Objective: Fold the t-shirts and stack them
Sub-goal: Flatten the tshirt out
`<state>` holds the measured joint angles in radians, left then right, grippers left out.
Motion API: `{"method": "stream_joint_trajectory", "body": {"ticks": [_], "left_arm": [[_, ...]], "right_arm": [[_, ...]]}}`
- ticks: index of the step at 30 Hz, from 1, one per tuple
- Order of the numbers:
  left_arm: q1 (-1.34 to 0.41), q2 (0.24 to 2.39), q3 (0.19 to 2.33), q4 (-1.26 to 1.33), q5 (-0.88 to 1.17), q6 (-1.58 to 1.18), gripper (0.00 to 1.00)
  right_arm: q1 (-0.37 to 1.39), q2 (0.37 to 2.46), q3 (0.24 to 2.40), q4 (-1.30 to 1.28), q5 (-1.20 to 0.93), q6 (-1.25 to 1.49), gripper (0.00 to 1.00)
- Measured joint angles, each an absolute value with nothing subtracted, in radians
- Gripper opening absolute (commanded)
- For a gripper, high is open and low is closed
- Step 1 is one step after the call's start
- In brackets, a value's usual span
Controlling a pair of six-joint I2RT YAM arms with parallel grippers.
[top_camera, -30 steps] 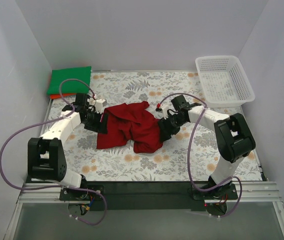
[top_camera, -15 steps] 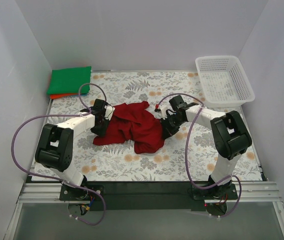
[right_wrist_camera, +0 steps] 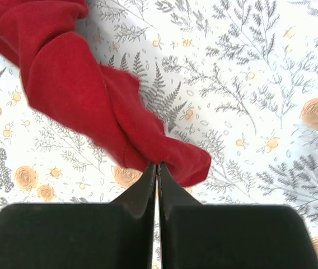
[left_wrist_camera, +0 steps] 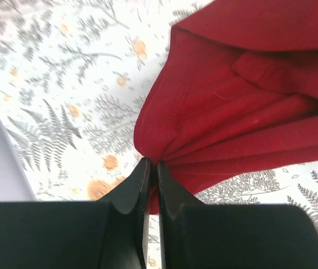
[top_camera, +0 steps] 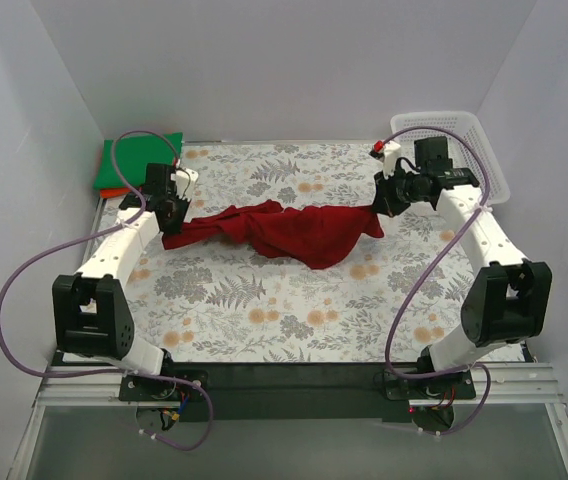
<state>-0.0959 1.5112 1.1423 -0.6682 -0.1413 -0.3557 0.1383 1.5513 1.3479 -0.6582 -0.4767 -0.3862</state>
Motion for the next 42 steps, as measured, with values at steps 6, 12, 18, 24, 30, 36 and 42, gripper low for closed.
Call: {"method": "stream_joint_trajectory", "body": {"ticks": [6,12,18,24,30,36,42], "left_arm": [[-0.077,1.546,1.181,-0.659,-0.120,-0.336,0.00],[-0.066,1.544,1.100,-0.669,-0.079,-0.283,0.00],[-0.049,1.457,1.001,-0.741,0.009,-0.194,0.74],[-0.067,1.457,1.129,-0.815,0.211,-0.238,0.75],[-0.332,1.557,1.316,-0.726,0.293,-0.391,0.77],[-0.525,1.788,1.388,-0.670,0.218,-0.499,0.75],[-0.680,1.880,1.402,-0.643,0.107,-0.541,0.65]], "right_arm": [[0.138,1.652,1.391,-0.670,-0.477,-0.395,0.01],[0.133,1.647,1.285,-0.719,-0.500,-0.440,0.01],[0.134,1.492,1.119,-0.797,-0.530,-0.534,0.01],[0.134,1.546,1.065,-0.834,-0.536,-0.562,0.01],[0.134,1.570,1.065,-0.836,-0.555,-0.558,0.01],[0.134,1.570,1.065,-0.837,-0.556,-0.553,0.01],[0.134,1.570,1.065,-0.837,-0.556,-0.549,0.01]]}}
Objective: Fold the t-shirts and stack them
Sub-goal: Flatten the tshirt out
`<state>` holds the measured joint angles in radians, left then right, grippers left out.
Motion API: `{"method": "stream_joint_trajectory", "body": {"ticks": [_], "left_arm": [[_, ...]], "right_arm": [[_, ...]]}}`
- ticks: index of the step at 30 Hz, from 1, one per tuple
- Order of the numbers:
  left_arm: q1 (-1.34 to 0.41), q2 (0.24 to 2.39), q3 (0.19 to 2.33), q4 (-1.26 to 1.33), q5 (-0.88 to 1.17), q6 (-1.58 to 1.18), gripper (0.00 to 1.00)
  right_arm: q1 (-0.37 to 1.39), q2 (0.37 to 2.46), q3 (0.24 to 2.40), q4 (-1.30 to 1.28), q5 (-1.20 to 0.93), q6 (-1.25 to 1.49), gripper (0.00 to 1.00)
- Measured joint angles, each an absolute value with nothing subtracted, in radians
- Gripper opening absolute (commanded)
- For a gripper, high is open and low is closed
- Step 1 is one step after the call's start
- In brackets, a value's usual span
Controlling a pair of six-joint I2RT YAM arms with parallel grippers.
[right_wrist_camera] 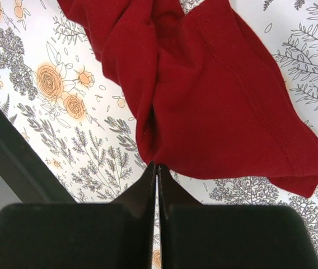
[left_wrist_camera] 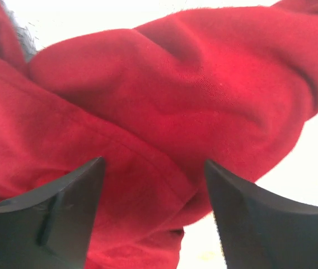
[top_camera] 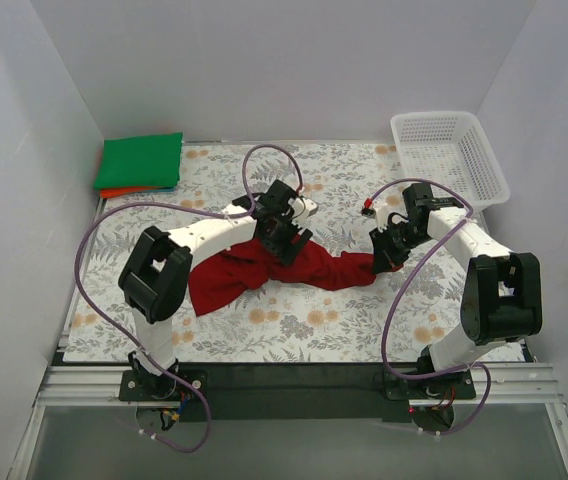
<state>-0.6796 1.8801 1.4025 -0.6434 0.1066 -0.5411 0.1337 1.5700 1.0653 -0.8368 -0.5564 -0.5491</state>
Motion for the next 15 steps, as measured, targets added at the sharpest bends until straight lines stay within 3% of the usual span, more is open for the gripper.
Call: {"method": "stream_joint_trajectory", "body": {"ticks": [1,2,5,6,11,15], "left_arm": [[-0.688,1.891,1.401,-0.643,0.086,-0.545,0.61],[-0.695,1.898,1.399,-0.642,0.068,-0.548,0.48],[-0.710,1.906,1.384,-0.639,0.000,-0.560,0.24],[-0.712,1.905,1.381,-0.638,-0.020,-0.560,0.02],[-0.695,1.839,1.358,-0.641,-0.101,-0.551,0.00],[-0.610,1.642,1.354,-0.680,-0.104,-0.547,0.00]], "right_arm": [[0.134,1.570,1.065,-0.837,-0.556,-0.549,0.01],[0.134,1.570,1.065,-0.837,-0.556,-0.549,0.01],[0.132,1.570,1.065,-0.837,-0.556,-0.549,0.01],[0.131,1.570,1.065,-0.837,-0.555,-0.549,0.01],[0.131,1.544,1.065,-0.843,-0.533,-0.551,0.01],[0.128,1.469,1.074,-0.875,-0.505,-0.558,0.01]]}}
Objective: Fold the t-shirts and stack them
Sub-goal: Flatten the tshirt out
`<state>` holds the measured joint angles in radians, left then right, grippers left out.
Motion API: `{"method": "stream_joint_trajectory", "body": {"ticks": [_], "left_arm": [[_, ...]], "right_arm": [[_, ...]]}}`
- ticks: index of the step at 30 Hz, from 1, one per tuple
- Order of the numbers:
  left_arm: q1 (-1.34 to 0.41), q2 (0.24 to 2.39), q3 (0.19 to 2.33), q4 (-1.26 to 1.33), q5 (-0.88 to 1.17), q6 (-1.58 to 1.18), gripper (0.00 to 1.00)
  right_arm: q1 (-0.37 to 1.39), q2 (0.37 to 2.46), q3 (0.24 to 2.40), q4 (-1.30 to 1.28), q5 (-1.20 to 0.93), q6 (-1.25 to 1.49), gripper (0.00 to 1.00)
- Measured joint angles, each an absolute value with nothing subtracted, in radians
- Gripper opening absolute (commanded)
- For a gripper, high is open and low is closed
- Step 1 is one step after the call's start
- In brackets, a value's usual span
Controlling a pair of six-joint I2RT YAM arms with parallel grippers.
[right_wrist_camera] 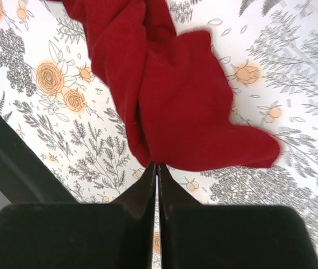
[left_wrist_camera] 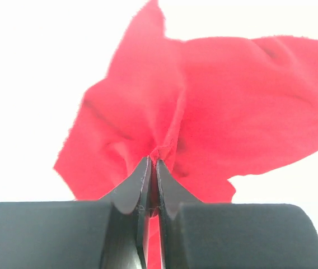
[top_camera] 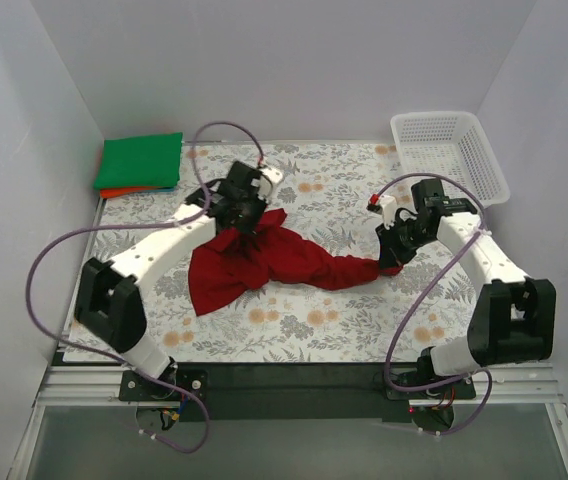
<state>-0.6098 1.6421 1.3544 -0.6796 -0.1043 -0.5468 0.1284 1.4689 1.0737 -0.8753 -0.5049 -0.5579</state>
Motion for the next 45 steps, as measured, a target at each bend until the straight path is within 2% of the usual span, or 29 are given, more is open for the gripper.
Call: {"method": "stream_joint_trajectory", "body": {"ticks": [8,12,15,19,24,26,27,29,30,31,32,34,39,42,44,45], "left_arm": [[-0.241,1.190,1.347,-0.712,-0.091,-0.511,0.00],[-0.072,1.060,1.314,-0.672,-0.119,-0.486,0.00],[0.079,1.073,1.311,-0.644,-0.105,-0.471,0.00],[0.245,1.250,1.309,-0.611,-0.048,-0.468,0.00],[0.269,1.469,1.323,-0.606,0.052,-0.478,0.00],[0.268,1.570,1.378,-0.616,0.090,-0.493,0.00],[0.266,1.616,1.411,-0.614,0.102,-0.499,0.00],[0.265,1.713,1.497,-0.622,0.120,-0.511,0.18],[0.265,1.745,1.530,-0.620,0.120,-0.516,0.26],[0.265,1.768,1.551,-0.620,0.119,-0.522,0.31],[0.266,1.783,1.563,-0.620,0.117,-0.528,0.39],[0.266,1.781,1.561,-0.631,0.125,-0.529,0.42],[0.258,1.626,1.425,-0.686,0.230,-0.493,0.43],[0.198,1.488,1.292,-0.732,0.305,-0.459,0.43],[0.098,1.403,1.192,-0.764,0.337,-0.451,0.42],[0.046,1.377,1.151,-0.770,0.349,-0.450,0.43]], "right_arm": [[0.122,1.198,1.178,-0.950,-0.482,-0.606,0.01],[0.112,1.188,1.256,-0.954,-0.450,-0.619,0.01],[0.109,1.279,1.311,-0.946,-0.421,-0.627,0.01],[0.107,1.496,1.414,-0.939,-0.422,-0.616,0.01],[0.107,1.747,1.604,-0.941,-0.443,-0.570,0.01],[0.107,1.834,1.703,-0.939,-0.453,-0.545,0.19],[0.107,1.876,1.749,-0.929,-0.455,-0.532,0.38],[0.105,1.957,1.842,-0.929,-0.448,-0.491,0.73],[0.105,1.986,1.872,-0.919,-0.445,-0.478,0.82],[0.104,2.005,1.890,-0.910,-0.442,-0.465,0.86],[0.102,2.014,1.890,-0.903,-0.437,-0.451,0.86],[0.097,2.002,1.868,-0.907,-0.429,-0.435,0.84],[0.089,1.817,1.588,-0.892,-0.458,-0.421,0.75],[0.088,1.714,1.407,-0.898,-0.490,-0.427,0.65],[0.088,1.687,1.310,-0.904,-0.505,-0.433,0.64],[0.089,1.687,1.275,-0.897,-0.512,-0.434,0.68]]}}
